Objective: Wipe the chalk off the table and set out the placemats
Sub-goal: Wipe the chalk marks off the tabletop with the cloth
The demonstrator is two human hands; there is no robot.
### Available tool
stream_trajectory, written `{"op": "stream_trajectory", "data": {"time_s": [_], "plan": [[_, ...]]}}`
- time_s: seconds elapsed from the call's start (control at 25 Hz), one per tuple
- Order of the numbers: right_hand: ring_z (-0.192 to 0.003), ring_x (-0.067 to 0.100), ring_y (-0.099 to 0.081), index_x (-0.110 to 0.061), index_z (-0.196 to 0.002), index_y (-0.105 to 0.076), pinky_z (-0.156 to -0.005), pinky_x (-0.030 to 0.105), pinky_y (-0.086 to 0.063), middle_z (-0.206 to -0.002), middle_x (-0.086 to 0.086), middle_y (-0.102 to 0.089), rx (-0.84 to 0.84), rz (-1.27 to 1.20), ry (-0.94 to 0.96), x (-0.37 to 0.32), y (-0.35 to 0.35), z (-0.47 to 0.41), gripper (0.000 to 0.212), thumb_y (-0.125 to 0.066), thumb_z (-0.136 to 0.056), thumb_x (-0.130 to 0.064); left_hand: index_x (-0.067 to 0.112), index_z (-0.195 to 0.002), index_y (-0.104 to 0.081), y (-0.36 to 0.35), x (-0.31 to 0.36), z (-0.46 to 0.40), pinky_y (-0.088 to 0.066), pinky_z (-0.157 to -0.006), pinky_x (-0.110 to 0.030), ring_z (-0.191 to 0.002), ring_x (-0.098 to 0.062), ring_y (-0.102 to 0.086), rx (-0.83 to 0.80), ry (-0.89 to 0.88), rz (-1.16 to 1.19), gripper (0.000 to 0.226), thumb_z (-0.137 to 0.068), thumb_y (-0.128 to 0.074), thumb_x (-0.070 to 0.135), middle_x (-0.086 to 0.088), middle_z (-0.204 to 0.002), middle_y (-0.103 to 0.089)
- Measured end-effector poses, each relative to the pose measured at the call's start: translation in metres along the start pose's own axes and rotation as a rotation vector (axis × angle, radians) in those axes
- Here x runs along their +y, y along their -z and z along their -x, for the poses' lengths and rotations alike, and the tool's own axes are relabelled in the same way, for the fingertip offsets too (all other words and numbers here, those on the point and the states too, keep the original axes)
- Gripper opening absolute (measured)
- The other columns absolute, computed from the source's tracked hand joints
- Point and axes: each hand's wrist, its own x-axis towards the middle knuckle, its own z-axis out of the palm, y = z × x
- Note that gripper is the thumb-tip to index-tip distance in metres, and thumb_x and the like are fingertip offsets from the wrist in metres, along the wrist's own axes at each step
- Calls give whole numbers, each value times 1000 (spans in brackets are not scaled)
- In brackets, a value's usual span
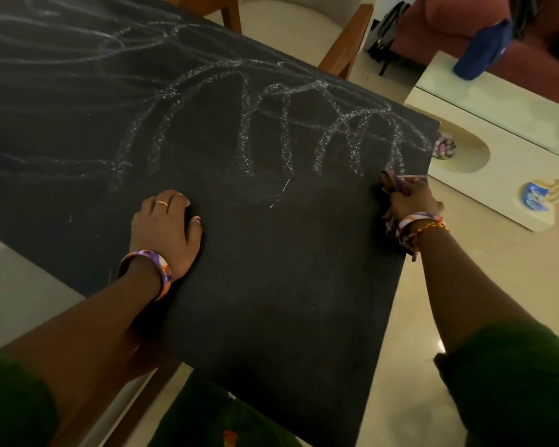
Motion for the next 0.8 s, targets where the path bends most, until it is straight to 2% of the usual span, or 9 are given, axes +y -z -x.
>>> {"op": "stream_trajectory", "data": {"time_s": [0.12, 0.16, 0.28, 0.4, 0.44, 0.52, 0.6, 0.68, 0.8], "plan": [[-81, 12, -50, -28, -135, -49, -55, 1, -36, -129, 6, -49, -22, 4, 38, 19, -6, 43, 39, -40, -98, -20, 6, -125, -50, 0, -1, 0, -37, -97, -43, -123, -32, -40, -9, -2, 11, 41, -92, -49, 30, -14, -134, -45], [-87, 15, -50, -31, -134, -49, -62, 4, -36, -131, 2, -48, -4, 27, 67, 23, -10, 50, 39, -40, -98, -21, 6, -125, -50, 0, -1, 0, -37, -97, -43, -123, -32, -40, -9, -3, 18, 41, -92, -49, 31, -14, -134, -45], [-107, 31, -52, -43, -120, -55, -88, 33, -40, -124, 1, -56, 11, 36, 107, 12, -11, 32, 38, -41, -86, -34, 6, -125, -50, 1, -1, 0, -37, -97, -42, -122, -31, -40, -3, -4, 24, 41, -92, -49, 30, -13, -134, -45], [-122, 32, -43, -35, -125, -54, -100, 40, -37, -125, 8, -54, 33, 136, -16, -11, -8, 6, 42, -40, -86, -32, 6, -125, -50, 0, 0, 1, -36, -97, -41, -123, -31, -40, 3, 4, 21, 41, -92, -49, 30, -12, -135, -45], [-122, 32, -44, -32, -126, -55, -103, 42, -36, -129, 9, -52, 53, 204, 3, -21, -16, 11, 43, -39, -87, -33, 6, -125, -50, 0, 0, 1, -36, -97, -41, -123, -31, -40, 0, 6, 18, 41, -91, -49, 30, -13, -135, -45], [-121, 31, -47, -29, -128, -54, -102, 43, -37, -131, 9, -52, 33, 288, 197, -56, -51, 41, 45, -38, -86, -36, 6, -125, -50, 0, -2, 0, -36, -97, -42, -123, -32, -40, -5, -3, 17, 41, -91, -50, 30, -13, -135, -45], [-135, 26, -32, -25, -138, -43, -106, 43, -27, -146, 4, -40, -87, 362, 437, -87, -89, 84, 47, -39, -92, -35, 6, -124, -51, 2, -4, 0, -36, -97, -44, -123, -33, -41, -6, -10, 40, 40, -91, -51, 29, -14, -134, -46], [-144, 20, -14, -32, -145, -32, -110, 46, -15, -156, -6, -23, -177, 397, 548, -94, -99, 98, 51, -37, -95, -41, 5, -124, -52, 1, -6, 1, -37, -97, -44, -123, -33, -41, -8, -18, 65, 40, -91, -51, 27, -14, -133, -47], [-147, 23, 6, -42, -149, -16, -110, 59, 2, -160, -12, -4, -120, 402, 319, -44, -63, 63, 59, -32, -94, -57, 5, -126, -51, 2, -7, 4, -36, -99, -44, -125, -31, -41, 5, -13, 87, 40, -91, -51, 25, -13, -135, -47]]}}
